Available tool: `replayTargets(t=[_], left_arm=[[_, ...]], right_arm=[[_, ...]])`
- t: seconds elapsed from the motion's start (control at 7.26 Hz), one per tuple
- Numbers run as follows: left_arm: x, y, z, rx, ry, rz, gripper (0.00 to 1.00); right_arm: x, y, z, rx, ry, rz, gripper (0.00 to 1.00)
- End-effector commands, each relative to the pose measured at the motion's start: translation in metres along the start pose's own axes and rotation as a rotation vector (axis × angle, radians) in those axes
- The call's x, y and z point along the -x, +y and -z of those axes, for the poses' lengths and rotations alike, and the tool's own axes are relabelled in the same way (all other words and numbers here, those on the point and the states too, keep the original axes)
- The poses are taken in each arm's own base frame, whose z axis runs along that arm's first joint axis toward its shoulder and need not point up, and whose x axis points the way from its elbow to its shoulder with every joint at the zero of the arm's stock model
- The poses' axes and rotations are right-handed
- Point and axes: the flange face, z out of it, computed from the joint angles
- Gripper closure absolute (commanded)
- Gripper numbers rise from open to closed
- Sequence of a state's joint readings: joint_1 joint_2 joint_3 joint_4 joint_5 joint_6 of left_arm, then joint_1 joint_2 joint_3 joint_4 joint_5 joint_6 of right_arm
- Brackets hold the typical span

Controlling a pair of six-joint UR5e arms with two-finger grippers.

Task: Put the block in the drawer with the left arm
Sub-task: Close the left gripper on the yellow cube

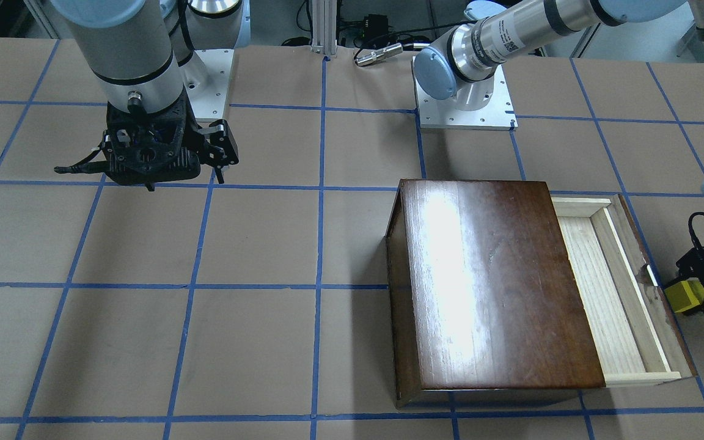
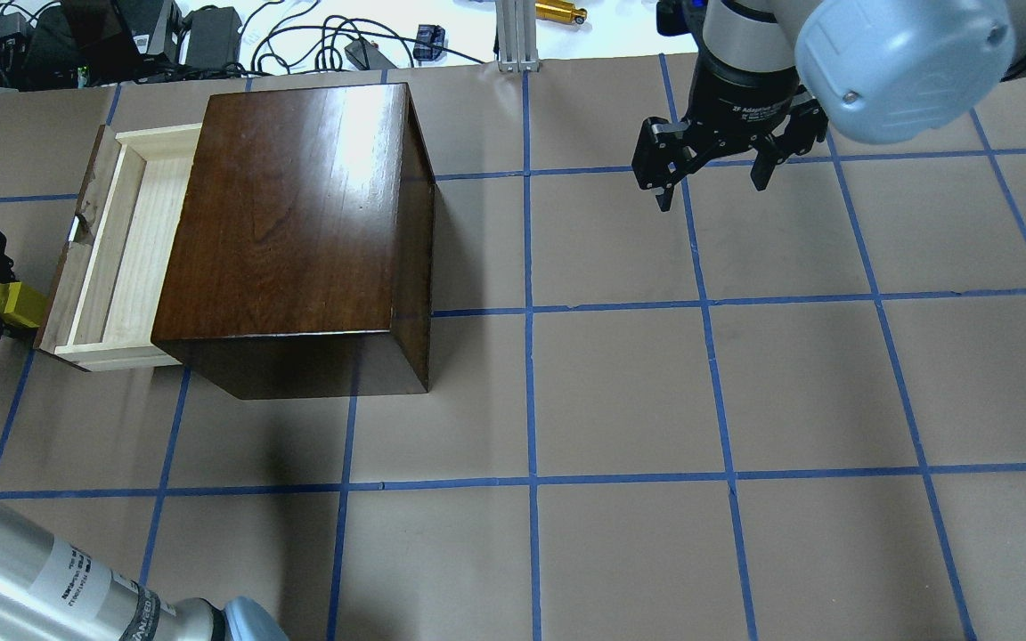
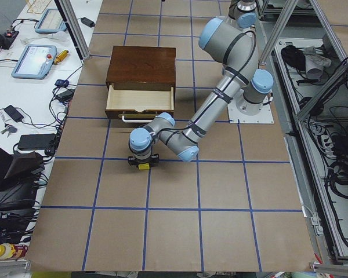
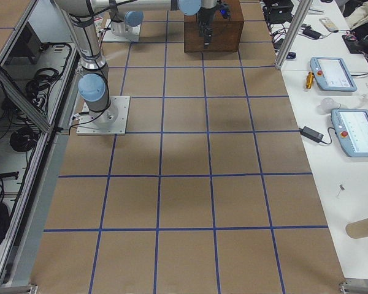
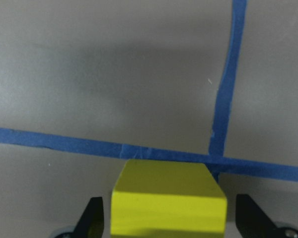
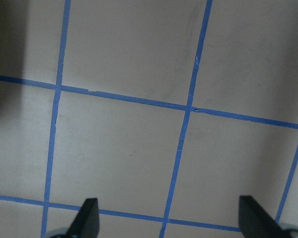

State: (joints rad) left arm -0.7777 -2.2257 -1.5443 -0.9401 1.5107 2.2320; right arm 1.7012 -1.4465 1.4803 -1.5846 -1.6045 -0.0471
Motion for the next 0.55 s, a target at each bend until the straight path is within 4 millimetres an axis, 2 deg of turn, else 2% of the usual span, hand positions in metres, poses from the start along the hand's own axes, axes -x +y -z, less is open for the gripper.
replayTargets(t=[0.0, 0.41], left_arm=[[0.001, 0.0003, 0.0012, 0.0, -0.005, -0.003, 0.87], [0.0019, 0.0008, 0.0045, 0.004, -0.01, -0.004, 0.88]], right_arm=[[0.0, 0.0, 0.0, 0.0, 0.0, -0.001, 0.0], [0.0, 0.0, 0.0, 0.0, 0.0, -0.001, 0.0]])
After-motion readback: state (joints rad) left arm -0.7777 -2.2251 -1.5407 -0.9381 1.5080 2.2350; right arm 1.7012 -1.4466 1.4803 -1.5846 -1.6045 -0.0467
